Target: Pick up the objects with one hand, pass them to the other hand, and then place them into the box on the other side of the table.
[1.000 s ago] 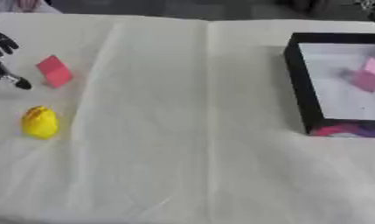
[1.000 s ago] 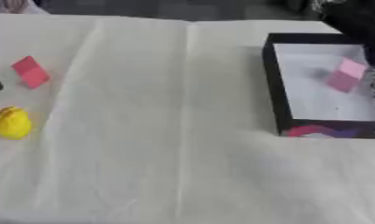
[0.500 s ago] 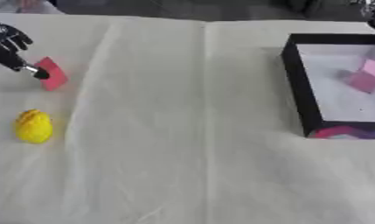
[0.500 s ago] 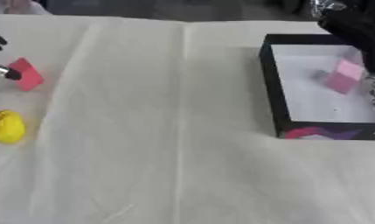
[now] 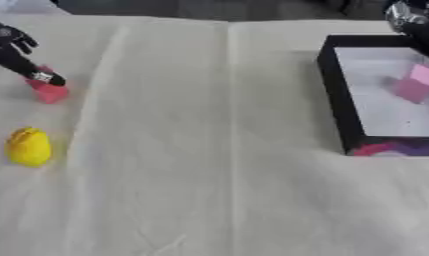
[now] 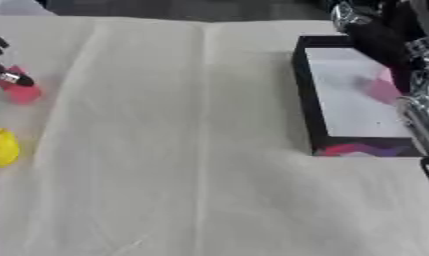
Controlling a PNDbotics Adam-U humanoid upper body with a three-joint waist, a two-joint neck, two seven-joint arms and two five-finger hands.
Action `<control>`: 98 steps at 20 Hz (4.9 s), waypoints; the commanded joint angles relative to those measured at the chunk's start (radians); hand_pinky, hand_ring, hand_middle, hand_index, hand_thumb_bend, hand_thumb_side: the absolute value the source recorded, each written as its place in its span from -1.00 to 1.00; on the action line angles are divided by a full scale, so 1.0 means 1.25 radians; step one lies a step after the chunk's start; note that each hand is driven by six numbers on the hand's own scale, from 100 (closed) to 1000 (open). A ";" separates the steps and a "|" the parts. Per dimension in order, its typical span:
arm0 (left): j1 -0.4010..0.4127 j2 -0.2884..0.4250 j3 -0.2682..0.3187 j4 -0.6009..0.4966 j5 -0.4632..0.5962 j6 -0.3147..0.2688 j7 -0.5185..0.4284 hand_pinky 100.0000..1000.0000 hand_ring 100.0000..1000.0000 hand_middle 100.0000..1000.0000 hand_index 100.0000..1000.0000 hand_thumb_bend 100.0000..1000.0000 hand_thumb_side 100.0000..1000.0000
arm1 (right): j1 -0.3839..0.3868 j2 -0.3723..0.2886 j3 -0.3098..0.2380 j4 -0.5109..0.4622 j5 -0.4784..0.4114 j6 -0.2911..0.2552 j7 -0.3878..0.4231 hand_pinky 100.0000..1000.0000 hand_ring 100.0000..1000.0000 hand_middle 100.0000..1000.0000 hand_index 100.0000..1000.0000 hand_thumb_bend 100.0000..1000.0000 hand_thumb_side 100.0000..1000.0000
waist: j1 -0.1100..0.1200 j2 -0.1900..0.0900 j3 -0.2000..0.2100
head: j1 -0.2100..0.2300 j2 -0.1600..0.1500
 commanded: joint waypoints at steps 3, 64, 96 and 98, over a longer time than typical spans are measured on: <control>-0.011 0.019 0.011 -0.004 -0.002 0.011 0.023 0.95 0.73 0.54 0.73 0.53 -0.54 | -0.013 -0.009 -0.003 -0.009 0.003 -0.001 0.004 0.84 0.77 0.66 1.00 -0.98 -0.59 | 0.000 -0.010 -0.007 | 0.005 -0.012; 0.078 -0.013 -0.061 -0.263 0.178 -0.121 0.066 0.56 0.17 0.01 0.02 -1.00 -1.00 | -0.032 -0.032 -0.029 -0.029 -0.016 -0.018 -0.006 0.87 0.78 0.71 1.00 -0.97 -0.70 | -0.009 -0.059 0.017 | -0.038 0.022; 0.398 -0.302 -0.196 -0.745 -0.402 -0.279 0.698 0.47 0.21 0.07 0.07 -0.67 -1.00 | -0.299 0.198 0.254 0.028 0.175 0.300 0.333 0.87 0.85 0.82 1.00 -0.75 -0.37 | -0.005 -0.079 0.030 | -0.144 0.045; 0.400 -0.306 -0.200 -0.746 -0.428 -0.280 0.715 0.47 0.22 0.08 0.07 -0.64 -1.00 | -0.300 0.208 0.264 0.033 0.165 0.306 0.341 0.88 0.86 0.83 1.00 -0.71 -0.38 | -0.006 -0.078 0.031 | -0.147 0.044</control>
